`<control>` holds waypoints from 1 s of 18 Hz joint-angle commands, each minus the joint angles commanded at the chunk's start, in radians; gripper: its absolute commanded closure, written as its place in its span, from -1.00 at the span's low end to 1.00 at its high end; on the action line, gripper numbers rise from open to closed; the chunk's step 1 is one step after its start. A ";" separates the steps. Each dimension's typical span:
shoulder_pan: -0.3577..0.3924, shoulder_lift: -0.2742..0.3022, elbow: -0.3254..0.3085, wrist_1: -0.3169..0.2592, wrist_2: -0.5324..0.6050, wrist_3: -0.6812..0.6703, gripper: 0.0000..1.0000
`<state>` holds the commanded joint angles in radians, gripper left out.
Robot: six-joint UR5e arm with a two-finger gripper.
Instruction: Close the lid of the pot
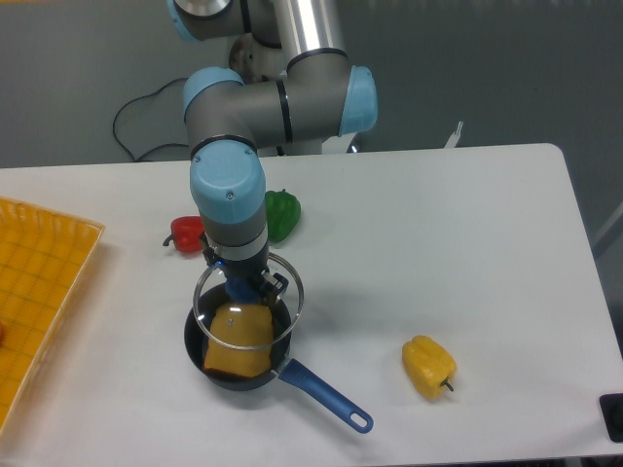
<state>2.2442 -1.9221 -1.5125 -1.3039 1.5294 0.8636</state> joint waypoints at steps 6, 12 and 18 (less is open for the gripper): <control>0.003 0.005 0.000 0.005 0.000 0.002 0.16; 0.000 0.002 -0.003 0.006 -0.003 -0.008 0.16; -0.008 -0.011 -0.003 0.009 -0.003 -0.070 0.16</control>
<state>2.2366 -1.9328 -1.5156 -1.2947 1.5263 0.7932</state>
